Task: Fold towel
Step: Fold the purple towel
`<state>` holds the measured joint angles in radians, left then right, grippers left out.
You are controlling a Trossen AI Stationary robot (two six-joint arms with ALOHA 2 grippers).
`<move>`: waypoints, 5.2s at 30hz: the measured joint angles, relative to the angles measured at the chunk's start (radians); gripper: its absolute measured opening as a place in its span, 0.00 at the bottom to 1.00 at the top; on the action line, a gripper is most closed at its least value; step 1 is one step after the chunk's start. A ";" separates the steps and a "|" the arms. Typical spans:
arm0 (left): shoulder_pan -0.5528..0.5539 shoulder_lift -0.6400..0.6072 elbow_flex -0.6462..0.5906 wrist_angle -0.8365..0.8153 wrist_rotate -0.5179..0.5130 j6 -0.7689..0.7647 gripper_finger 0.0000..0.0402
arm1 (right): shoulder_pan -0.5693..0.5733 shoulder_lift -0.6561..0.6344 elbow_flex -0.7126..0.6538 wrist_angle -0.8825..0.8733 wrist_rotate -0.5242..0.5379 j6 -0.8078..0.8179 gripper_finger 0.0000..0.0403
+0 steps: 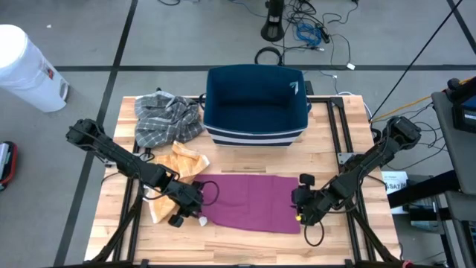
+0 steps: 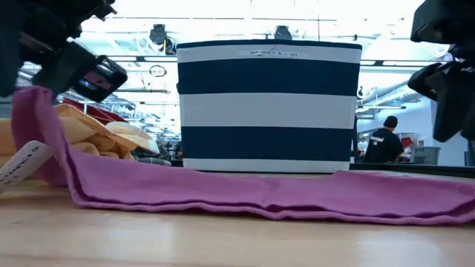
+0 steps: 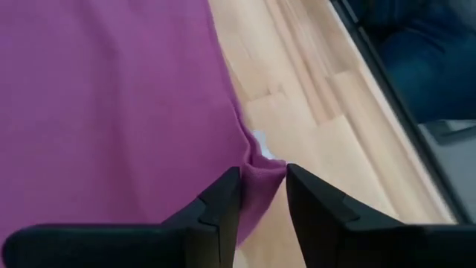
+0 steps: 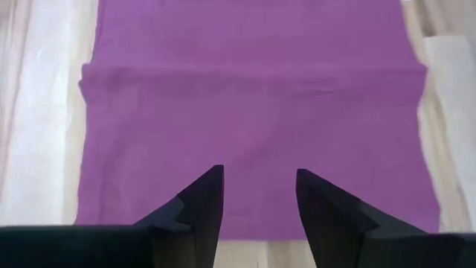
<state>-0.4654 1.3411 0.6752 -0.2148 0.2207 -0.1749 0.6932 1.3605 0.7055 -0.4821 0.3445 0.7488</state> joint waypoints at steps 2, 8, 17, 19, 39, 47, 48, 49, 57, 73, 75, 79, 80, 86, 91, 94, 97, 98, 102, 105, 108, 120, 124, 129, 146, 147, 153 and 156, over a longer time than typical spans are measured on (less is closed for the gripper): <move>0.000 0.000 0.000 -0.024 0.027 -0.025 0.29 | -0.006 0.000 0.000 0.000 -0.012 -0.001 0.37; 0.000 0.000 0.000 -0.068 0.098 -0.087 0.29 | -0.007 0.001 0.000 0.009 -0.011 -0.001 0.36; -0.001 0.000 0.000 -0.073 0.141 -0.114 0.29 | -0.019 0.097 0.000 0.100 -0.057 -0.034 0.36; -0.001 0.000 0.000 -0.073 0.140 -0.112 0.29 | -0.020 0.127 0.000 0.122 -0.064 -0.048 0.36; 0.043 0.140 0.001 0.055 -0.150 0.046 0.29 | -0.019 0.167 0.001 -0.015 -0.163 -0.016 0.36; 0.057 0.248 0.001 0.180 -0.149 0.057 0.29 | -0.019 0.131 0.007 -0.148 -0.222 0.058 0.36; 0.060 0.248 0.001 0.188 -0.149 0.057 0.29 | -0.019 0.118 0.014 -0.175 -0.220 0.061 0.36; 0.063 0.248 0.001 0.193 -0.149 0.057 0.29 | -0.019 0.103 0.026 -0.191 -0.212 0.069 0.36; 0.089 0.249 0.001 0.267 -0.150 0.076 0.29 | -0.039 0.046 0.082 -0.014 -0.004 0.175 0.35; 0.112 0.248 0.001 0.293 -0.216 0.151 0.29 | -0.097 0.073 0.080 0.411 0.148 0.183 0.35; 0.112 0.248 0.001 0.300 -0.208 0.154 0.29 | -0.115 0.073 0.080 0.472 0.149 0.124 0.35; 0.106 0.248 0.001 0.308 -0.204 0.154 0.29 | -0.131 0.078 0.080 0.616 0.158 0.000 0.35; 0.103 0.248 0.001 0.310 -0.204 0.154 0.29 | -0.131 0.081 0.080 0.650 0.157 -0.032 0.35; 0.103 0.249 0.001 0.344 -0.202 0.159 0.29 | -0.163 0.105 0.081 0.645 0.203 0.048 0.35; 0.108 0.249 0.001 0.354 -0.208 0.215 0.29 | -0.160 0.143 0.081 0.487 0.230 0.253 0.33; 0.108 0.249 0.001 0.365 -0.209 0.239 0.29 | -0.162 0.177 0.081 0.395 0.238 0.370 0.31; 0.108 0.249 0.001 0.372 -0.211 0.258 0.29 | -0.170 0.198 0.080 0.399 0.238 0.405 0.29; 0.108 0.249 0.001 0.372 -0.211 0.261 0.29 | -0.174 0.199 0.080 0.399 0.238 0.419 0.29; 0.108 0.249 0.001 0.370 -0.211 0.264 0.29 | -0.190 0.199 0.114 0.336 0.239 0.420 0.27; 0.108 0.249 0.001 0.371 -0.211 0.265 0.29 | -0.206 0.206 0.158 0.231 0.267 0.408 0.28; 0.108 0.249 0.001 0.381 -0.211 0.267 0.29 | -0.238 0.219 0.185 0.172 0.271 0.410 0.31; 0.108 0.249 0.000 0.389 -0.212 0.266 0.29 | -0.284 0.406 0.405 -0.242 0.110 0.557 0.38; 0.108 0.249 0.000 0.389 -0.212 0.267 0.29 | -0.243 0.455 0.516 -0.367 0.097 0.608 0.38; 0.108 0.249 0.000 0.389 -0.214 0.287 0.29 | -0.172 0.473 0.612 -0.538 0.087 0.766 0.38; 0.112 0.249 0.000 0.417 -0.237 0.336 0.29 | -0.099 0.570 0.612 -0.520 -0.031 1.022 0.37; 0.112 0.249 0.000 0.418 -0.237 0.338 0.29 | -0.100 0.575 0.612 -0.530 -0.032 1.021 0.37; 0.112 0.249 0.000 0.417 -0.237 0.338 0.29 | -0.103 0.583 0.612 -0.595 -0.061 1.031 0.37; 0.112 0.249 0.000 0.416 -0.237 0.338 0.29 | -0.106 0.583 0.612 -0.592 -0.060 1.030 0.37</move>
<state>-0.3534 1.5898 0.6754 0.2016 -0.0158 0.1627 0.5869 1.9434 1.3174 -1.0742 0.2845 1.7785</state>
